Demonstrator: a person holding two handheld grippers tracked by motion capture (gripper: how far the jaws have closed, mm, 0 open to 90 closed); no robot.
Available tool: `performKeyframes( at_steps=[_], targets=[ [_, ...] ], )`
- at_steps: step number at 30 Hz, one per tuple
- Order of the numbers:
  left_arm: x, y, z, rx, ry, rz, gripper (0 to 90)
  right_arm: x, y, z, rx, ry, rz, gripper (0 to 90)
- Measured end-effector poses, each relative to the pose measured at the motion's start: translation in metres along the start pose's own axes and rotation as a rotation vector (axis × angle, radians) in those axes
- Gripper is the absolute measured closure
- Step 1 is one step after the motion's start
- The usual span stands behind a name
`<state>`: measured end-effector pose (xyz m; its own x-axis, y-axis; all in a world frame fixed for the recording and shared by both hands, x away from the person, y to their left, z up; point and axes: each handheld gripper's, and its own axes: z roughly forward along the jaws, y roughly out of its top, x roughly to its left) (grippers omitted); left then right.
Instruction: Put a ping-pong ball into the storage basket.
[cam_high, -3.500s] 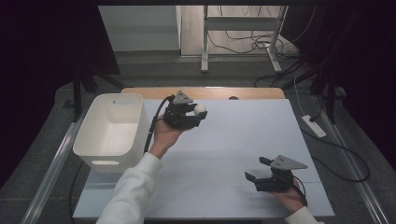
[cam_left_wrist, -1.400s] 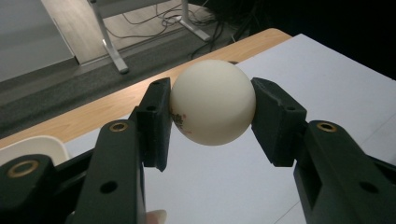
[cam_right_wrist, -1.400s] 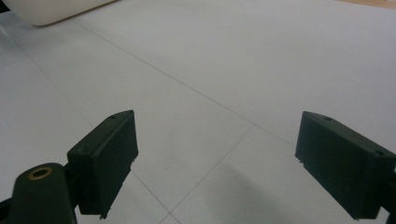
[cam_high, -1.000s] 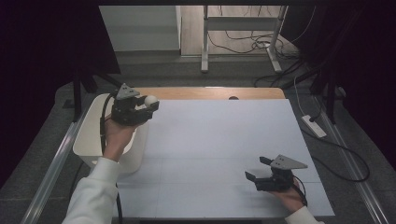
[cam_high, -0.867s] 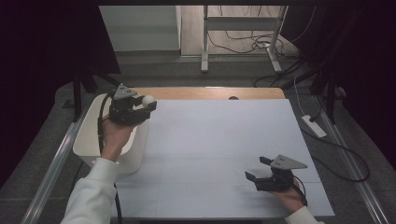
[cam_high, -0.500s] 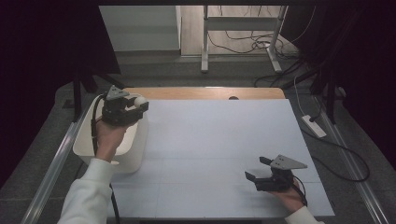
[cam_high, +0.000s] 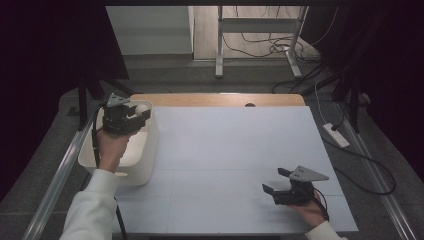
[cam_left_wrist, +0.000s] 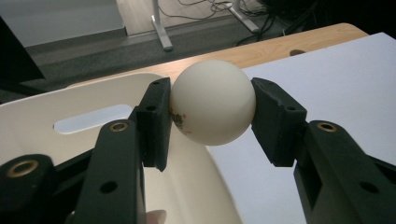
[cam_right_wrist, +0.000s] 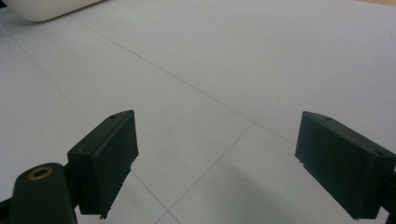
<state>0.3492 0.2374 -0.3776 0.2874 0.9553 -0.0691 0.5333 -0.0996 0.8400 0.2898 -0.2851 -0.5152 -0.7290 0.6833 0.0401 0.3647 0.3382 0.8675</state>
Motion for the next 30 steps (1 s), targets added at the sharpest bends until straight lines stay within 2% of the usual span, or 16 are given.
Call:
performKeyframes(
  at_steps=[6,10,16,22,30],
  targets=[
    [0.010,-0.005,0.002,0.010,0.035,-0.031,50.6,0.000,0.000,0.000,0.001,0.001,0.000,12.7],
    [0.015,-0.005,0.003,0.007,0.022,-0.063,50.6,0.000,0.000,0.000,0.005,0.002,0.000,12.7],
    [0.017,-0.005,0.008,0.026,0.041,-0.059,50.5,0.000,0.000,0.001,0.007,0.000,-0.001,12.7],
    [0.023,-0.007,0.016,0.062,0.058,-0.082,50.5,0.000,0.000,0.001,0.005,0.001,-0.001,12.7],
    [0.026,-0.008,0.024,0.100,0.072,-0.091,50.4,0.000,-0.001,0.001,0.008,0.002,-0.001,12.7]
  ],
)
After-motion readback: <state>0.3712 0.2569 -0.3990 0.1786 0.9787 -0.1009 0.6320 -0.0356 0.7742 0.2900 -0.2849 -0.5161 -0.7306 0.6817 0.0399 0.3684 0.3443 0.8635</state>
